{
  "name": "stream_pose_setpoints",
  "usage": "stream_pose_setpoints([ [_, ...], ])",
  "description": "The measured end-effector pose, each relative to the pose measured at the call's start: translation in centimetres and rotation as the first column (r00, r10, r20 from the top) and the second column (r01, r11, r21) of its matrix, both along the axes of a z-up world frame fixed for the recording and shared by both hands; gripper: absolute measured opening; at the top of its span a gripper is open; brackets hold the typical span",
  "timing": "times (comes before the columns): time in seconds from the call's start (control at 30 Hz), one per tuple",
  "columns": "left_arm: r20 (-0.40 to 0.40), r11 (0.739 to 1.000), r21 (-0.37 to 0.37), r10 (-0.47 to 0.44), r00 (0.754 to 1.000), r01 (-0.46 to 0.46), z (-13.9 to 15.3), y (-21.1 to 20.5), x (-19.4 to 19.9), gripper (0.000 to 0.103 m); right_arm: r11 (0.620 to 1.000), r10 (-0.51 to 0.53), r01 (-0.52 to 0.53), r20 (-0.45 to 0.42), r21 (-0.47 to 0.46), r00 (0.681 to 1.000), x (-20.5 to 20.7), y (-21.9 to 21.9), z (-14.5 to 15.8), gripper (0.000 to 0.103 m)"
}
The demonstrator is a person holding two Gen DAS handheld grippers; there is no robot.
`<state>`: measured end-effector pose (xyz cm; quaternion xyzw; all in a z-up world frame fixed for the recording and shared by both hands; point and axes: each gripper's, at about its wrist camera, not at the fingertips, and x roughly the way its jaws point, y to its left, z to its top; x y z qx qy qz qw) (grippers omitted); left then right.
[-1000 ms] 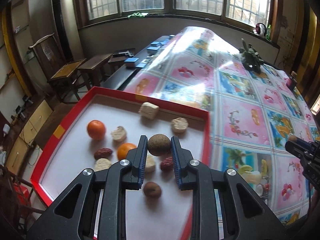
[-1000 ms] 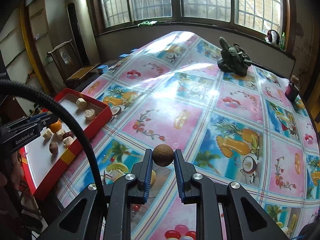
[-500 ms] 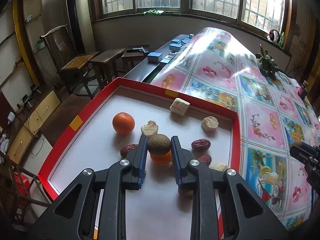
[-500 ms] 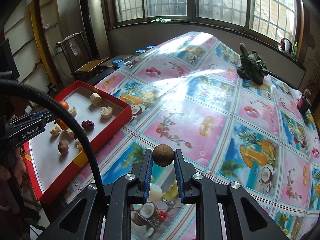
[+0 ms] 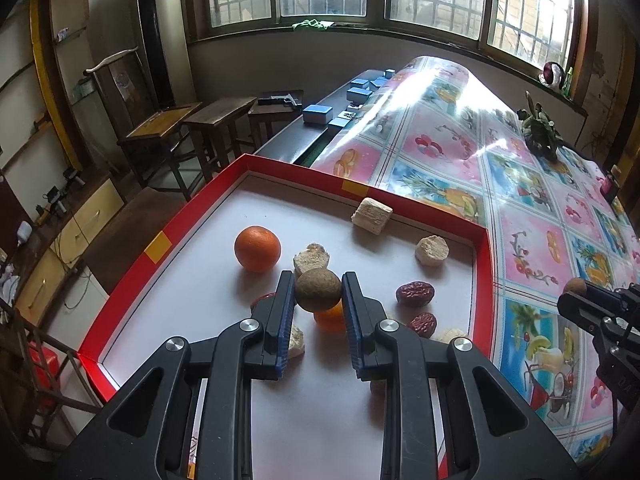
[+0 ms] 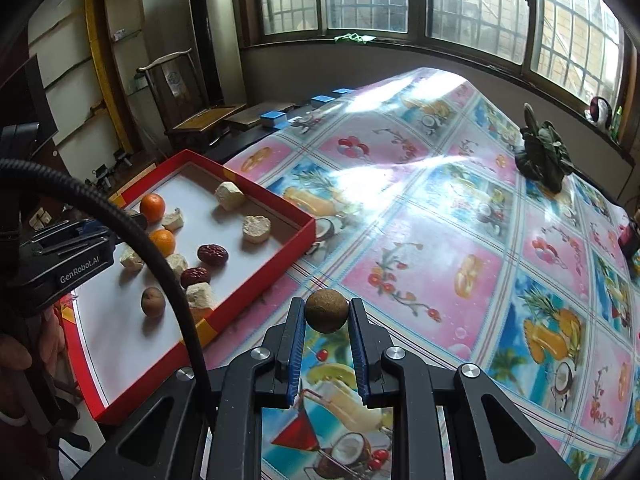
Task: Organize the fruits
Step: 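Open the left gripper to drop its brown fruit while the right gripper releases its fruit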
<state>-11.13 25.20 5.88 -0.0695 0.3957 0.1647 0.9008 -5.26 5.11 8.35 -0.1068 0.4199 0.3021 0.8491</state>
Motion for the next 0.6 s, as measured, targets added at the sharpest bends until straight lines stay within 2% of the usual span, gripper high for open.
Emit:
stream_pose_setpoints([
  [0.4, -0.027, 0.999, -0.028, 0.030, 0.999, -0.031, -0.9, 1.6, 0.7, 0.023, 0.992, 0.127, -0.127, -0.007, -0.002, 0.992, 0.9, 6.4, -0.3, 0.021],
  [0.6, -0.045, 0.999, -0.035, 0.036, 0.998, -0.037, -1.5, 2.0, 1.0, 0.023, 0.979, 0.204, -0.204, -0.044, 0.000, 0.978, 1.7, 10.0, -1.8, 0.021],
])
